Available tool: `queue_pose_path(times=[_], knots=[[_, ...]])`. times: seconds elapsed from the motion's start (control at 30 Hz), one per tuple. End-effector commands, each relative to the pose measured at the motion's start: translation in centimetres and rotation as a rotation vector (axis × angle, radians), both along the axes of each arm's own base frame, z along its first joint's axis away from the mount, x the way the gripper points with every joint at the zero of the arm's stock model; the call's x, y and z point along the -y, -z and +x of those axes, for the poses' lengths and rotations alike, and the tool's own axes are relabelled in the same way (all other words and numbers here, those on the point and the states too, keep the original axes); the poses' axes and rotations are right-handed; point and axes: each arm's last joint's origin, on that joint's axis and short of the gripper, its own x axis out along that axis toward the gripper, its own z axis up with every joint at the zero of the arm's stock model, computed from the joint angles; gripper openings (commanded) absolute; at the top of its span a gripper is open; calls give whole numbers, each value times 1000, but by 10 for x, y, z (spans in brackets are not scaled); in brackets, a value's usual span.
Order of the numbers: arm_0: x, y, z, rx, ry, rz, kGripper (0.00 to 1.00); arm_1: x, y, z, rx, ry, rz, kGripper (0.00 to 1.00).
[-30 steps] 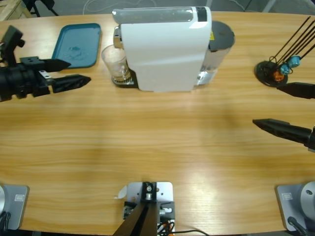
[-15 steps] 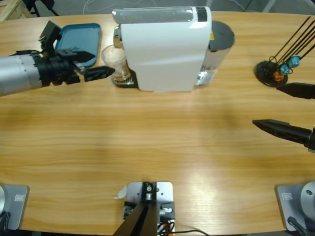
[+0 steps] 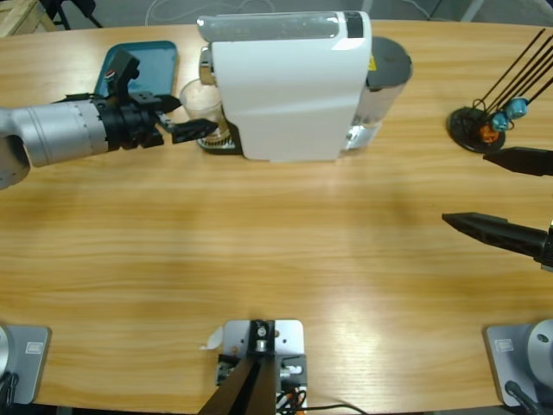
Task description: Pour coffee
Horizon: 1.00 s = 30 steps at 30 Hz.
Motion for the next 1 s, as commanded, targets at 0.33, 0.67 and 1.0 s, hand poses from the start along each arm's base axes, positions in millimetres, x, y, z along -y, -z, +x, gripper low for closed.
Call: queue_pose_path(times=[0.33,0.67,1.0], knots=[[1,21,15,-32,-16,6,977,1,8,-5,-21,-37,-24,1000],[11,24,29,-24,-6,-8,968,1,8,-5,-19,-40,-24,1000],[18,28,38,-28,4,-14,815,1,8,-5,-19,-41,-26,1000]])
